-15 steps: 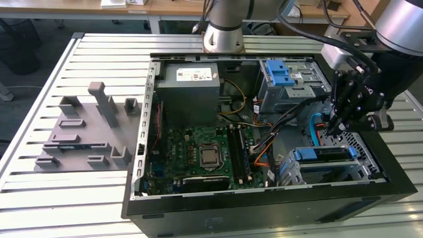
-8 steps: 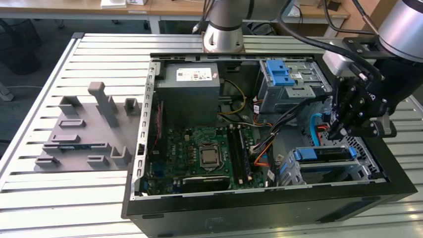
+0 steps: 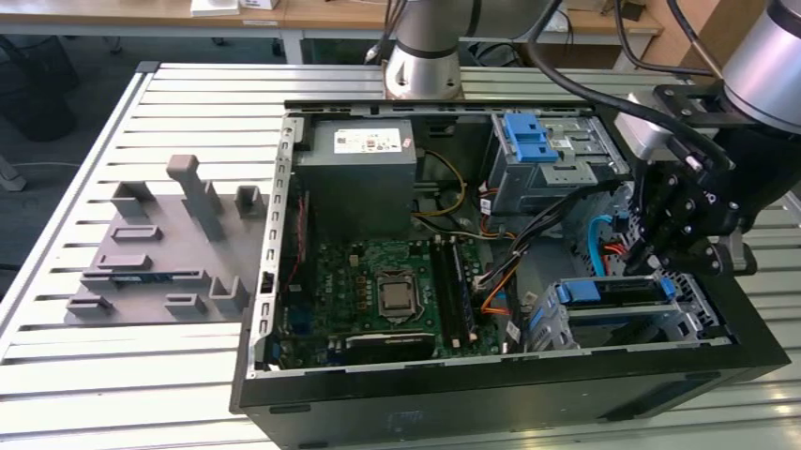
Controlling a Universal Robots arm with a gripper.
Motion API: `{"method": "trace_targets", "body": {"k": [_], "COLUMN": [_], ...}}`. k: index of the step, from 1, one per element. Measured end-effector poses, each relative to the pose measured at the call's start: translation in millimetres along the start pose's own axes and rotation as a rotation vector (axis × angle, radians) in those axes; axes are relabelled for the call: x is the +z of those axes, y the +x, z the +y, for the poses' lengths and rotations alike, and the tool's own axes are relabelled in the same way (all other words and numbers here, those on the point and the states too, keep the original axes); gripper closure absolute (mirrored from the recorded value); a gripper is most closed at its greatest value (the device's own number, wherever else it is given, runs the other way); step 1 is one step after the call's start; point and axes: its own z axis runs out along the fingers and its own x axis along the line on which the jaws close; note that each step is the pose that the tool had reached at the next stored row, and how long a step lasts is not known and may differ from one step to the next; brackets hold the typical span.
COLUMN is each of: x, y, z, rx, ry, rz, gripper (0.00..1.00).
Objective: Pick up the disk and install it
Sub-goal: 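Insert the first disk wire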
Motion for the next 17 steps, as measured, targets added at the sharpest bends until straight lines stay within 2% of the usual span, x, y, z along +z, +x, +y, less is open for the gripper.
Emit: {"method": "trace_targets", "body": {"k": [17], "x": [5.9], "y": [4.2], "z": [-1.5], "rx": [0.013], "ry": [-0.0007], "rz": [0.0002], "gripper": [0.84]}}
